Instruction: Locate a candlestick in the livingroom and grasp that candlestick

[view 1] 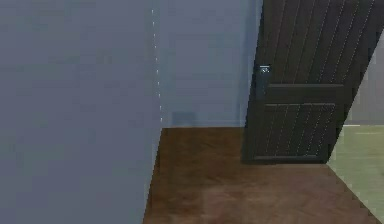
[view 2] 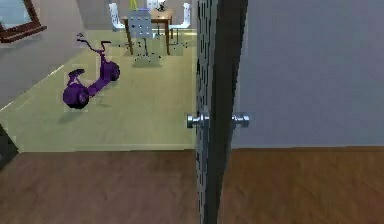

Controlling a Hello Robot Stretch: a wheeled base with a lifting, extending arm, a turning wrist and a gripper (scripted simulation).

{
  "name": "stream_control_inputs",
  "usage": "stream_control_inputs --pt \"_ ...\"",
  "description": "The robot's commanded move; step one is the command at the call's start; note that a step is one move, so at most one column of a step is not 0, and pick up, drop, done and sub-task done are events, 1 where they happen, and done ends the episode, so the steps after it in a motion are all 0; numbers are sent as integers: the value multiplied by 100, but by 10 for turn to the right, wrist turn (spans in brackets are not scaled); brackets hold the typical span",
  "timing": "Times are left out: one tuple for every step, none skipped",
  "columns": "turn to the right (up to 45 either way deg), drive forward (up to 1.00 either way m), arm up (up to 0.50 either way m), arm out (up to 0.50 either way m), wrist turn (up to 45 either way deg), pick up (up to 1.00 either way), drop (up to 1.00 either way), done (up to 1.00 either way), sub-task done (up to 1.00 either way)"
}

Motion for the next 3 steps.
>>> stream_control_inputs --pt "450 0 0 0 0 0 0 0 0" --pt "90 0 0 0 0 0 0 0 0" --pt "0 55 0 0 0 0 0 0 0"
